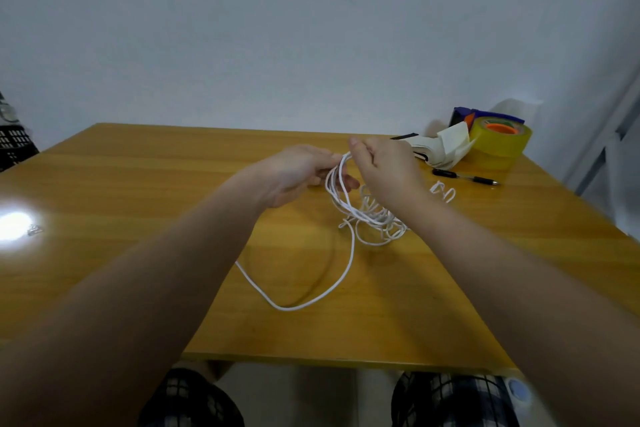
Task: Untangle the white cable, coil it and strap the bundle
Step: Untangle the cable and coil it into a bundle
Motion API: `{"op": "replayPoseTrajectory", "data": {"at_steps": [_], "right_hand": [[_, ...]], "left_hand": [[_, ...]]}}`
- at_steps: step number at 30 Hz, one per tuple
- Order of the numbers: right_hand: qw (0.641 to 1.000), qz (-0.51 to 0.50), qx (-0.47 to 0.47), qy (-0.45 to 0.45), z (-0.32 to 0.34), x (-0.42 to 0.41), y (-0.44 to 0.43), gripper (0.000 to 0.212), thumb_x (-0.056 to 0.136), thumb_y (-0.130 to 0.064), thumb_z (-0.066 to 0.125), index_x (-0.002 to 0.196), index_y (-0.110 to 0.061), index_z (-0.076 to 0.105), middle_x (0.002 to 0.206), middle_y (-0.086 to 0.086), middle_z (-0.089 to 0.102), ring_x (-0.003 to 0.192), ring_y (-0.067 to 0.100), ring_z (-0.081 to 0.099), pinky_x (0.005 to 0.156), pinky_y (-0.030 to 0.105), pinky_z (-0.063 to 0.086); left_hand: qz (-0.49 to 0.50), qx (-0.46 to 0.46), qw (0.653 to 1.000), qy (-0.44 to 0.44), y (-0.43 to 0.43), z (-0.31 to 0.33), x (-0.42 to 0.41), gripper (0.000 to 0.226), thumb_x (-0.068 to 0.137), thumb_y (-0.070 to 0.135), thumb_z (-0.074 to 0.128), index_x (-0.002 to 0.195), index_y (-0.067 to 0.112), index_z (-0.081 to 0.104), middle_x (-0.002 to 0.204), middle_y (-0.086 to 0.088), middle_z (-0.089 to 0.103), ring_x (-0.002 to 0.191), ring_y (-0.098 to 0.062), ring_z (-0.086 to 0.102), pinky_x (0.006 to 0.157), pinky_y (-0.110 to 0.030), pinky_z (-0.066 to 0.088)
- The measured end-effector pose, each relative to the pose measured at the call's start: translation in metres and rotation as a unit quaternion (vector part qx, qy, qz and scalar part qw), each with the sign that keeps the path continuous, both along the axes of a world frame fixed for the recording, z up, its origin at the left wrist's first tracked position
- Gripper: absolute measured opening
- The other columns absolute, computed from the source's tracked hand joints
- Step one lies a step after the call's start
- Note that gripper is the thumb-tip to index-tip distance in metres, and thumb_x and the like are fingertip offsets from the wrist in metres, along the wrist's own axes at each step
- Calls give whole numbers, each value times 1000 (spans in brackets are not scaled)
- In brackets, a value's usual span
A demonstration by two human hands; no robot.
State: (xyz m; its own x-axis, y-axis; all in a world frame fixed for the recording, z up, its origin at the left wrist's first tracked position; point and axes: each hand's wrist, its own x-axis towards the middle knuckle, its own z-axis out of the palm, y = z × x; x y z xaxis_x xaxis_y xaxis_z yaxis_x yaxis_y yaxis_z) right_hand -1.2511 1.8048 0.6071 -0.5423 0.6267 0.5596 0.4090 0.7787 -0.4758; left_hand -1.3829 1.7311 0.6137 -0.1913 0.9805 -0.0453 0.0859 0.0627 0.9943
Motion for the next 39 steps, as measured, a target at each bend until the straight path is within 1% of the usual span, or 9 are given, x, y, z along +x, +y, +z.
{"op": "replayPoseTrajectory", "data": {"at_steps": [4,8,12,17,21,25,28,32,39], "right_hand": [[999,-23,-11,37,3,-9,-9,50,100,-30,39,51,-23,30,48,-6,35,47,7,33,52,34,18],[979,67,-155,114,-5,-19,-13,45,100,-30,39,58,-14,44,53,-2,41,51,14,40,51,34,36],[921,165,-338,102,-7,-7,-9,36,98,-37,42,89,-6,58,75,4,57,64,15,56,50,28,49],[872,243,-422,52,0,2,-3,25,90,-26,60,98,-2,64,70,5,56,56,11,51,42,21,39],[891,229,-391,-22,2,0,-4,24,86,-21,66,106,-9,62,93,7,65,75,8,60,42,18,37],[935,178,-305,-4,2,7,3,16,92,-27,57,91,-12,64,53,-6,59,45,8,52,41,22,33],[907,190,-347,144,0,18,20,23,86,-31,61,76,-11,62,41,-6,34,39,10,26,44,23,23],[900,176,-361,169,-9,30,30,21,82,-34,62,84,-14,68,54,1,33,50,12,28,50,23,26],[979,111,-168,18,-18,36,24,19,93,-15,56,105,-19,71,87,21,64,77,28,55,67,29,47]], "left_hand": [[38,2,986,-165,1,-3,12,39,99,27,40,65,9,47,50,-3,46,52,-21,48,57,-29,49],[105,39,970,-214,5,-11,21,47,93,42,54,58,21,32,46,8,20,36,-5,18,31,-16,19],[170,70,956,-230,2,-10,2,44,94,36,55,60,21,32,40,9,19,31,-5,16,30,-16,13],[184,99,948,-239,-5,-3,-10,45,94,35,56,59,20,32,42,8,18,35,-7,14,30,-19,15],[191,92,956,-202,-9,1,-17,47,93,37,58,59,21,28,43,8,18,37,-9,13,33,-20,15],[148,80,958,-232,-20,-1,-28,48,90,48,56,60,22,28,47,8,21,34,-6,16,29,-18,15],[54,104,935,-335,-34,6,-29,46,85,45,55,52,21,34,60,3,56,31,-2,29,28,-13,19],[24,176,917,-356,-40,19,-23,40,82,27,56,44,16,46,106,-21,70,85,-21,72,62,-25,58],[168,162,913,-334,-39,10,-67,39,100,26,39,63,13,39,114,-19,63,125,-30,53,96,-45,46]]}}
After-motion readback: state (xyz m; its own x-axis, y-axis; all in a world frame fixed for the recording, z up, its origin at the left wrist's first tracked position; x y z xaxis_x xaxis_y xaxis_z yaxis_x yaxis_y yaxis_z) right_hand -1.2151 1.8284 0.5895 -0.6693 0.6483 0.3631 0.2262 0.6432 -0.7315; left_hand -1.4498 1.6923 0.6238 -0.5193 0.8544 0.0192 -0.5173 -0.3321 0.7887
